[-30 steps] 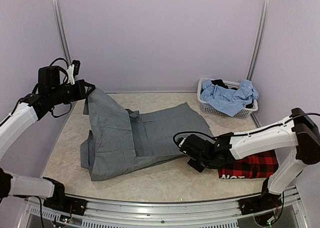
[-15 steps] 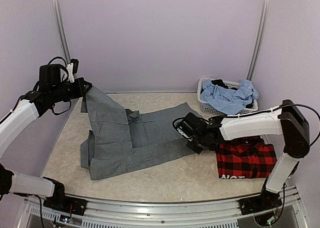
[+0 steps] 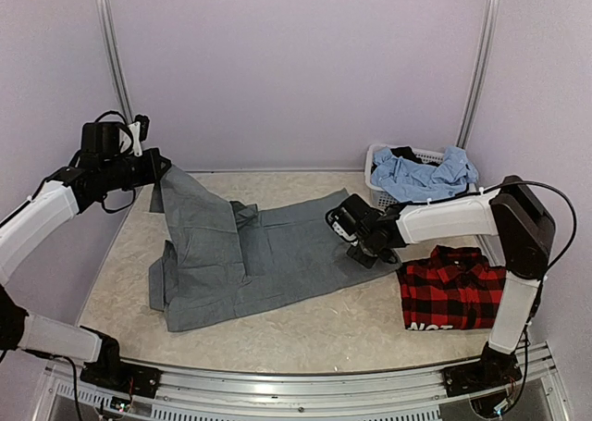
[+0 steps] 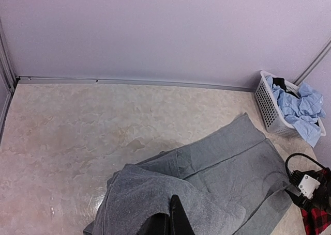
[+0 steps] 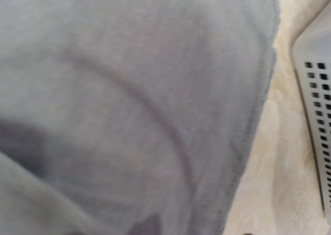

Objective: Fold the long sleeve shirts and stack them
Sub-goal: Fold the flattened shirt at the center of the board.

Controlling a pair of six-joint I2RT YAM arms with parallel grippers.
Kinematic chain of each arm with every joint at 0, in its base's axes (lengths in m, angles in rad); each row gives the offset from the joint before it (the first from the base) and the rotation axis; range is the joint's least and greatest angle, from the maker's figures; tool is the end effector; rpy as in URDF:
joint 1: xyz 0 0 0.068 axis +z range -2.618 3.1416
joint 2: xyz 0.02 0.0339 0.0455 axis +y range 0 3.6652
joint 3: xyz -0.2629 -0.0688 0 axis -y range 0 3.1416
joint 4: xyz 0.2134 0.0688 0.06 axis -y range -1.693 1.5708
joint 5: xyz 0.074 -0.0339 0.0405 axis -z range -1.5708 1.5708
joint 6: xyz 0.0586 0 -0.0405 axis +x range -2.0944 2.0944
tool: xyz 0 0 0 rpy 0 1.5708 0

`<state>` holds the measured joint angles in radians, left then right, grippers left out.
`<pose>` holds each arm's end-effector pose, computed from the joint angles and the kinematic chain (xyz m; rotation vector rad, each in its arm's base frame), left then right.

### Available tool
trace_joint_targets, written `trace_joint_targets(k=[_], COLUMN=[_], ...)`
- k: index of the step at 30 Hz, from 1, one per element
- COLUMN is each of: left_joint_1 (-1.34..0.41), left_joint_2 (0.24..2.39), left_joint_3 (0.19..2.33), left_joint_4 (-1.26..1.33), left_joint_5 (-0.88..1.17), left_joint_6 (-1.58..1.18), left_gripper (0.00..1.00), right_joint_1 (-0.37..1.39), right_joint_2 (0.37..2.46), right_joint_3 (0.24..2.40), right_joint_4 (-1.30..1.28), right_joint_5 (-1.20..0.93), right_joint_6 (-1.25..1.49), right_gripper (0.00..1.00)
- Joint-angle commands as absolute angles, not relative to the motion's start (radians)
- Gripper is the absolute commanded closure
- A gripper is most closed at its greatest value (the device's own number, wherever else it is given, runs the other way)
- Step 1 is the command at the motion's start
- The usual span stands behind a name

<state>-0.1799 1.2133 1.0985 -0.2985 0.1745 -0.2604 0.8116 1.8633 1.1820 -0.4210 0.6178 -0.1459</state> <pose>0.2614 -0.0579 0.3420 0.0338 2.0061 -0.4568 0.2685 0.2337 0.1688 -0.9642 2.2632 -0.5486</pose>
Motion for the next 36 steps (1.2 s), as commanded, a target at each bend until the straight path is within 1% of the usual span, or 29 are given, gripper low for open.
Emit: trace_joint_targets(k=[1,6,9,12,18,26,36], left_joint_1=[-0.172,-0.173,-0.172,-0.173,-0.201,-0.41,-0.571], left_joint_2=[1.225,1.242,1.242,1.237,1.213,1.191,1.206], left_joint_3=[1.082,1.084,1.079,1.075,1.049,0.977,0.897], left_joint_4=[-0.261,-0.259,-0.253,-0.238,-0.161,-0.112,-0.094], left_joint_5=[0.171,0.173,0.186,0.225,0.359,0.206,0.116], left_joint_6=[-0.26,-0.262,-0.264,-0.268,-0.288,-0.279,-0.255], left_gripper=[1.0,1.0,1.0,1.0,1.0,1.0,1.0], right_joint_1=[0.757,0.717,0.713,0.712,0.713,0.713,0.712], right_joint_2=[1.896,1.926,1.926,1.871,1.691,1.597,1.576], right_joint_3=[1.209,1.223,1.225,1.215,1.162,1.119,1.049], right_joint_4=[-0.378,-0.36,-0.363,-0.362,-0.299,-0.27,-0.22], right_joint_5=[0.635,0.615,0.617,0.553,0.342,0.16,0.018], right_joint_6=[-0.173,-0.183,-0.176,-0.146,-0.074,-0.003,0.108], right_gripper=[0.39,0.34,0.33,0.33,0.33,0.33,0.33])
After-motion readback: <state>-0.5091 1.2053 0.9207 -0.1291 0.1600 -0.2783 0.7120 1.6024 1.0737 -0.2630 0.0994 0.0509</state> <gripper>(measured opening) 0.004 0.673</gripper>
